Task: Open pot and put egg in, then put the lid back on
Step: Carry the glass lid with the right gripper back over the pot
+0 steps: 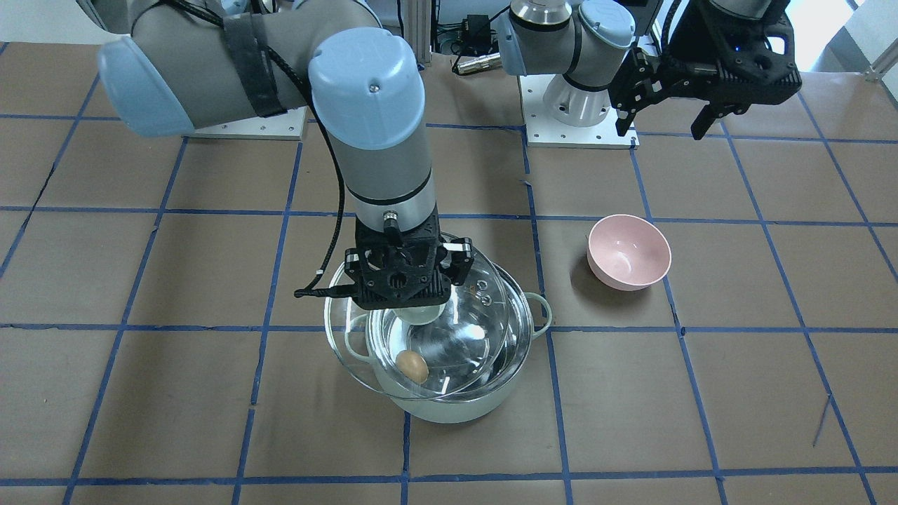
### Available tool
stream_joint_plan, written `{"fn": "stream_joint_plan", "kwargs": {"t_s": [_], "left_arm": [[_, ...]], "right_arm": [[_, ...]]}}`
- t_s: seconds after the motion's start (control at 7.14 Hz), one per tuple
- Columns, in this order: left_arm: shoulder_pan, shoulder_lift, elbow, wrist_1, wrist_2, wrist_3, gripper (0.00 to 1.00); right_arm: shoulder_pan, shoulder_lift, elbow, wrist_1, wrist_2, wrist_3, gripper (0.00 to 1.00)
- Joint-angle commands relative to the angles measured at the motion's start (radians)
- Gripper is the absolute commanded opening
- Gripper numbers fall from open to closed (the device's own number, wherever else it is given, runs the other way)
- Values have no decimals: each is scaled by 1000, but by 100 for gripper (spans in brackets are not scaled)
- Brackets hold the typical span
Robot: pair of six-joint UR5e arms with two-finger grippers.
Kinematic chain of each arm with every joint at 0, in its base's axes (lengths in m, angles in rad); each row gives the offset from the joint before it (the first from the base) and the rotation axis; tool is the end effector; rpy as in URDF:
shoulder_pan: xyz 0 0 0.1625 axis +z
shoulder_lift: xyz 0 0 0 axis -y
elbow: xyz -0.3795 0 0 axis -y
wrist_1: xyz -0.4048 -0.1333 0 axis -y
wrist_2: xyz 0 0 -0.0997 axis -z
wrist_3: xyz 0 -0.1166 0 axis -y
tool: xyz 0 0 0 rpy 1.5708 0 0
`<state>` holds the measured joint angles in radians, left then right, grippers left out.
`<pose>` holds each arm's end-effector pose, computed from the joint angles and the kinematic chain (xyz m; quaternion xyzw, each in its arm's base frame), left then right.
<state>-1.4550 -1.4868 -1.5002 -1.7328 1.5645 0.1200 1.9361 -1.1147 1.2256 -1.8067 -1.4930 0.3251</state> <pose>-0.0792 -0.4793 0.4857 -0.0021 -1.0000 -0.0033 0.0036 0.3769 -0.5870 0.3555 -0.0225 0.9970 -0.0456 0.0576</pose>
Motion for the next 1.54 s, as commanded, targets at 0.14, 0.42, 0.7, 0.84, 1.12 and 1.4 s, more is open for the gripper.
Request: {"fn": "stream_joint_plan", "kwargs": {"t_s": [0.14, 0.42, 0.7, 0.84, 1.12, 1.4], "left_arm": [[8, -13, 8, 24, -6, -56, 100], [10, -15, 6, 41, -3, -54, 100], [4, -16, -6, 102, 0, -2, 100], [-2, -20, -17, 101, 0, -5, 100], [-4, -18, -20, 102, 0, -8, 100], [-4, -18, -20, 104, -1, -7, 100]], "right_arm": [[46, 39, -1, -28, -18, 29, 31], [49, 44, 0, -30, -24, 29, 31], [57, 44, 8, -40, -26, 28, 31], [61, 46, 20, -69, -26, 26, 31], [61, 50, 38, -97, -27, 23, 31], [61, 56, 49, -112, -27, 20, 31]]}}
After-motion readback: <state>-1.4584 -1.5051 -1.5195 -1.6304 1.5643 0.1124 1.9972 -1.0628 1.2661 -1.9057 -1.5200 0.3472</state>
